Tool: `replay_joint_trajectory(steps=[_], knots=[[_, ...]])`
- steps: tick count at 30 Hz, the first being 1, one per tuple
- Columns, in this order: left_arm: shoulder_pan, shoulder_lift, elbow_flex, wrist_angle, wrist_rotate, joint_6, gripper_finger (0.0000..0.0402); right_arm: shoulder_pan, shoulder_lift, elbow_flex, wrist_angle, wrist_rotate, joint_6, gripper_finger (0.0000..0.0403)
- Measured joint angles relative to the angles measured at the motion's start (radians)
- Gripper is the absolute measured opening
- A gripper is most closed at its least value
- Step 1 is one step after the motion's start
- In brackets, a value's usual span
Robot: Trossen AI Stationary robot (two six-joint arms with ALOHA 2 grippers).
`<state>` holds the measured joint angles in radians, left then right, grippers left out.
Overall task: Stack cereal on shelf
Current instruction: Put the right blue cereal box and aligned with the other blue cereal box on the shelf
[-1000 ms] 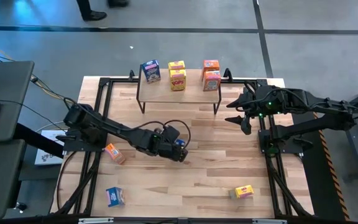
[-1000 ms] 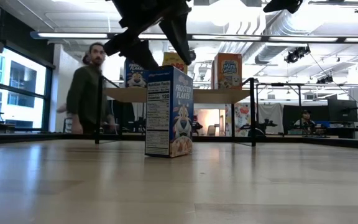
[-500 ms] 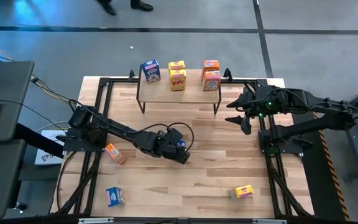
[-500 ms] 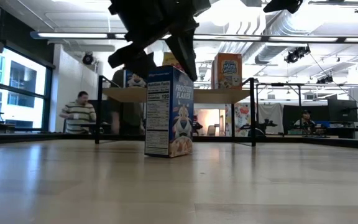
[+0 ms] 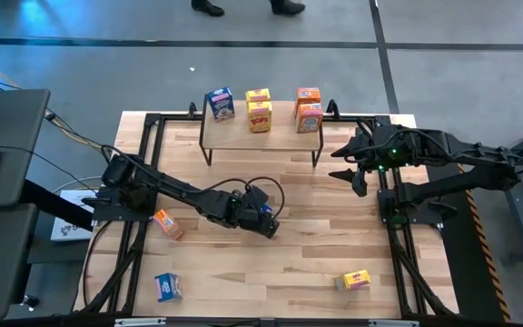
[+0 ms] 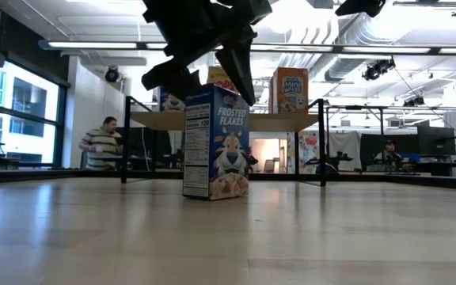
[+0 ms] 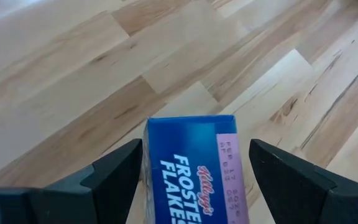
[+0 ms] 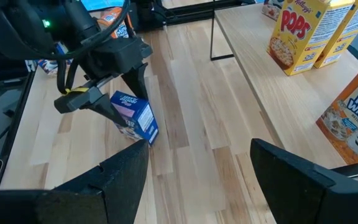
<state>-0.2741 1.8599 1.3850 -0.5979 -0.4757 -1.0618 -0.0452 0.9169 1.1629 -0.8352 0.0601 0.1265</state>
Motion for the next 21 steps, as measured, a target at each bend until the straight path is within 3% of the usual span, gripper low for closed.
replay_joint_trajectory(steps=[21], knots=[[0.000, 0.000, 0.000, 0.003, 0.021, -0.008, 0.0276, 0.000, 0.000, 0.000, 0.000, 0.000, 0.000, 0.0275]])
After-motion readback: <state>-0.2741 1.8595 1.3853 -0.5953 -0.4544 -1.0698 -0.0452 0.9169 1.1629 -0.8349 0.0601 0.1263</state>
